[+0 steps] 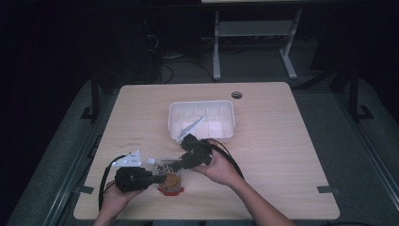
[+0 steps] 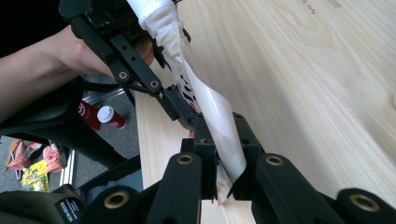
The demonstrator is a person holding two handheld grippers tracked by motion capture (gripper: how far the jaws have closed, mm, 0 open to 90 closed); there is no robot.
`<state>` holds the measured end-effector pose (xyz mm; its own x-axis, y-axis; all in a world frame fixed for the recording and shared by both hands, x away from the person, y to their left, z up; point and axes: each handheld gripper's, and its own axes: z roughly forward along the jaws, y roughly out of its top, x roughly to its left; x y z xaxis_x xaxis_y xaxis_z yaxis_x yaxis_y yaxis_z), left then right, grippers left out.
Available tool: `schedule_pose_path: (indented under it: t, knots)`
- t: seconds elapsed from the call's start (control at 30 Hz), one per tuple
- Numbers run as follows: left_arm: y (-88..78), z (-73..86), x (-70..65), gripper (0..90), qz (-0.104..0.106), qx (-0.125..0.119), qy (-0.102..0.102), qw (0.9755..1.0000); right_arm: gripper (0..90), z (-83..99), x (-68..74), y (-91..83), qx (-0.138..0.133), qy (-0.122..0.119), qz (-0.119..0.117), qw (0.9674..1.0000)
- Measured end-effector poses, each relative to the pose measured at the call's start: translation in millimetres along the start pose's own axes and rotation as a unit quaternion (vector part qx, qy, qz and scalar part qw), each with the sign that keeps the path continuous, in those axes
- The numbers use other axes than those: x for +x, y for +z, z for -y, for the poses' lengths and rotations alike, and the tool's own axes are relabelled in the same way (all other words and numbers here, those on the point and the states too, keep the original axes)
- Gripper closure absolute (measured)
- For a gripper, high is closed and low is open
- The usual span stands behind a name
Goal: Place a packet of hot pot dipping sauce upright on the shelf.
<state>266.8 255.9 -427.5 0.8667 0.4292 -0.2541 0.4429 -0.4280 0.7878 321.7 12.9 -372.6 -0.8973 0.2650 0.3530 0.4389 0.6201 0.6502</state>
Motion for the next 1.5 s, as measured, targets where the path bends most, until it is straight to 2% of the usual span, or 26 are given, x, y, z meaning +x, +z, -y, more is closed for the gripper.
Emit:
schedule_pose_path:
  t: [0.13, 0.17, 0.27, 0.3, 0.43, 0.73, 1.0, 1.03, 1.27, 1.3, 1.4, 1.5]
  knots:
    - [0.0, -1.4, -1.9, 77.8, -0.016, 0.006, 0.008, 0.9998, 87.2, -1.3, 3.5, -2.2, 0.001, 0.0, 0.004, 1.0]
    - [-0.6, -1.6, -3.0, 76.2, -0.027, 0.006, 0.009, 0.9996, 87.7, -2.2, 6.7, -4.5, 0.003, -0.001, 0.011, 0.9999]
    - [-1.3, -1.3, -3.2, 70.1, -0.036, 0.007, 0.01, 0.9993, 88.0, -3.4, 8.8, -8.0, 0.005, -0.002, 0.02, 0.9998]
    - [-2.5, -1.0, -3.2, 68.5, -0.045, 0.007, 0.009, 0.9989, 88.2, -4.3, 9.8, -13.3, 0.004, 0.0, 0.03, 0.9995]
    - [-5.6, -0.4, -2.5, 61.0, -0.061, 0.007, 0.006, 0.9981, 88.4, -4.6, 8.4, -24.5, -0.002, 0.009, 0.041, 0.9991]
    - [-7.4, 1.2, -3.2, 56.4, -0.088, 0.014, 0.012, 0.996, 88.4, -4.3, 1.1, -49.9, -0.01, 0.043, 0.075, 0.9962]
    - [-7.3, 1.3, -4.2, 54.5, -0.103, 0.021, 0.015, 0.9944, 88.5, -7.8, -1.5, -74.0, -0.027, 0.06, 0.094, 0.9934]
    - [-7.1, 1.6, -4.3, 54.1, -0.104, 0.019, 0.014, 0.9943, 88.5, -10.1, -2.8, -82.5, -0.033, 0.067, 0.101, 0.9921]
    - [-7.3, 1.7, -4.0, 52.5, -0.111, 0.023, 0.016, 0.9934, 88.5, -18.0, -9.0, -103.1, -0.05, 0.083, 0.12, 0.988]
    - [-7.3, 2.3, -3.6, 52.3, -0.112, 0.024, 0.017, 0.9932, 88.5, -21.5, -10.9, -109.6, -0.056, 0.09, 0.13, 0.9858]
    - [-6.4, 2.9, -3.0, 52.1, -0.115, 0.029, 0.015, 0.9929, 88.5, -24.6, -13.2, -114.2, -0.057, 0.09, 0.139, 0.9846]
    - [-6.9, 2.8, -2.8, 52.0, -0.116, 0.028, 0.016, 0.9927, 88.5, -31.4, -18.9, -122.3, -0.063, 0.098, 0.154, 0.9812]
